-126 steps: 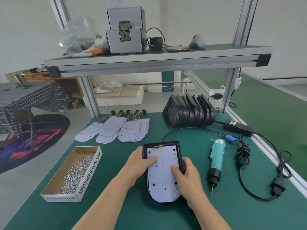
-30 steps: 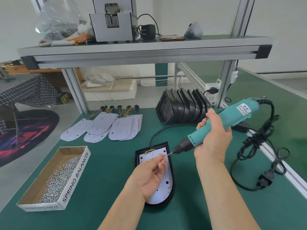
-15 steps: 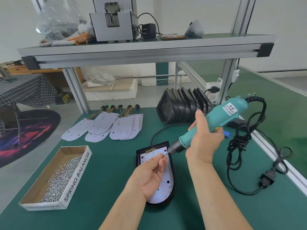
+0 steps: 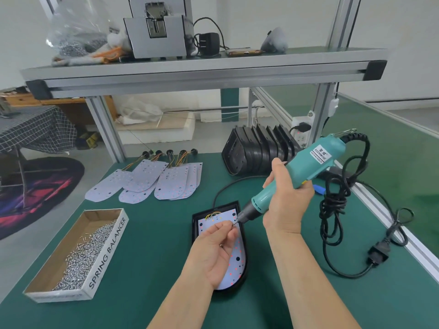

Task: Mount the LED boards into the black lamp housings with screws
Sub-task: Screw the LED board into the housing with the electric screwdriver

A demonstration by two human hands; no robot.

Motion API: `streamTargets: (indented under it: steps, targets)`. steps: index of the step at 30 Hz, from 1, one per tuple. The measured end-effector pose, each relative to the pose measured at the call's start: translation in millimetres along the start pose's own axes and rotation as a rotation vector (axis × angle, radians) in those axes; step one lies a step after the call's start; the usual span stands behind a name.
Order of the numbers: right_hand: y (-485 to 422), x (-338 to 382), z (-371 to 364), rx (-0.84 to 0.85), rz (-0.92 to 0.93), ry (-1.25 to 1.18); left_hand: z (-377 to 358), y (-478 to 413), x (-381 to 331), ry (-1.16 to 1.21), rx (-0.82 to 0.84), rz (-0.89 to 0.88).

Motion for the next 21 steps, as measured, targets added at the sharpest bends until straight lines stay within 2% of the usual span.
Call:
streamTargets:
  steps: [3, 9, 12, 21]
  targets:
    - [-2.3, -1.3, -15.8, 0.151, -0.040, 0.004, -0.9, 1.7, 0.7, -0.019, 0.012, 0.021]
    - [5.8, 0.3, 0.4, -0.140, 0.053, 0.098, -0.8, 1.7, -4.7, 0.010, 0.018, -0.133]
    - [5.2, -2.3, 7.7, -0.167, 0.034, 0.084, -1.0, 3.7, -5.9, 0.040, 0.026, -0.158]
    - [-1.4, 2.4, 11.4, -0.183, 0.013, 0.073, -6.5, 8.9, -2.5, 0.071, 0.060, -0.031]
Point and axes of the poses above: each hand's wrist, its own y-axis away from the middle knuckle, its own z-axis out of the back of the hand, x = y × z, the point moved 9 cm from there along -y, towards the middle knuckle, and after that the axes turned 1 degree about y, right-handed, at the moved point
